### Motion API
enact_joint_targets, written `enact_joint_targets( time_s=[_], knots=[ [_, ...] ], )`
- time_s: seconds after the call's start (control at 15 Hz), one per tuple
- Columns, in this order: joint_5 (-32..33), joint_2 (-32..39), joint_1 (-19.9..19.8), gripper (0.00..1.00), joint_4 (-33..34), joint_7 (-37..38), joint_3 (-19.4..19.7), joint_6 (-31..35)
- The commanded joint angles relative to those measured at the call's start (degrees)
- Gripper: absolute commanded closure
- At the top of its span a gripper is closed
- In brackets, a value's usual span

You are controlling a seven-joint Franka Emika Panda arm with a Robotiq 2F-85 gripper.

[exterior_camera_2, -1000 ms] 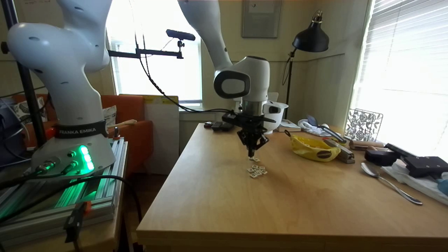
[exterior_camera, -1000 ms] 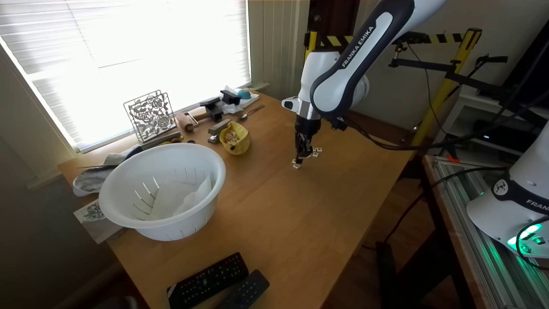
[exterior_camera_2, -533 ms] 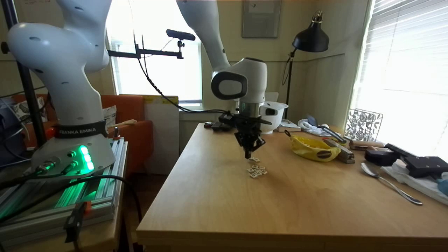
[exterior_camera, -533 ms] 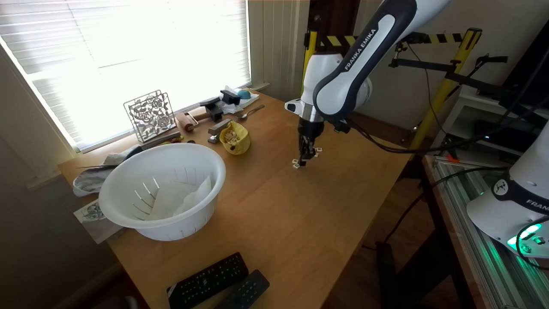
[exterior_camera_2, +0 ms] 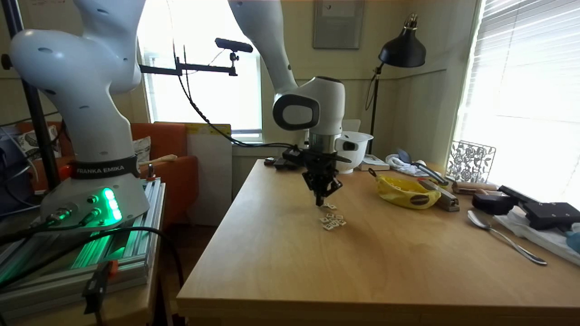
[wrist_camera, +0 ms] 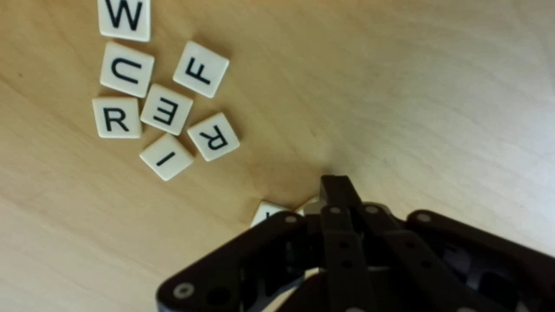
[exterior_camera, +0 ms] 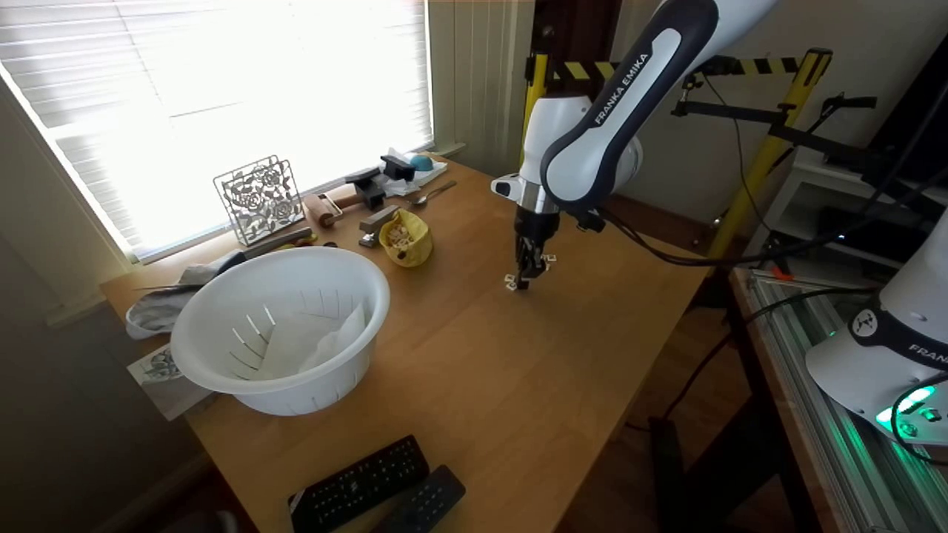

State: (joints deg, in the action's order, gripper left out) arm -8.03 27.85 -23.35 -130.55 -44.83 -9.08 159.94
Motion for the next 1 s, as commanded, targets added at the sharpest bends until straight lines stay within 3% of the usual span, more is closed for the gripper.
enact_joint_targets(
  time_s=[0.0, 0.93],
  knots=[
    [0.29, 0.56, -0.57, 1.0, -0.24, -2.53, -0.16, 0.35],
    [-2.54, -3.46, -2.5, 1.0, -0.15, -7.43, -2.56, -1.05]
  ],
)
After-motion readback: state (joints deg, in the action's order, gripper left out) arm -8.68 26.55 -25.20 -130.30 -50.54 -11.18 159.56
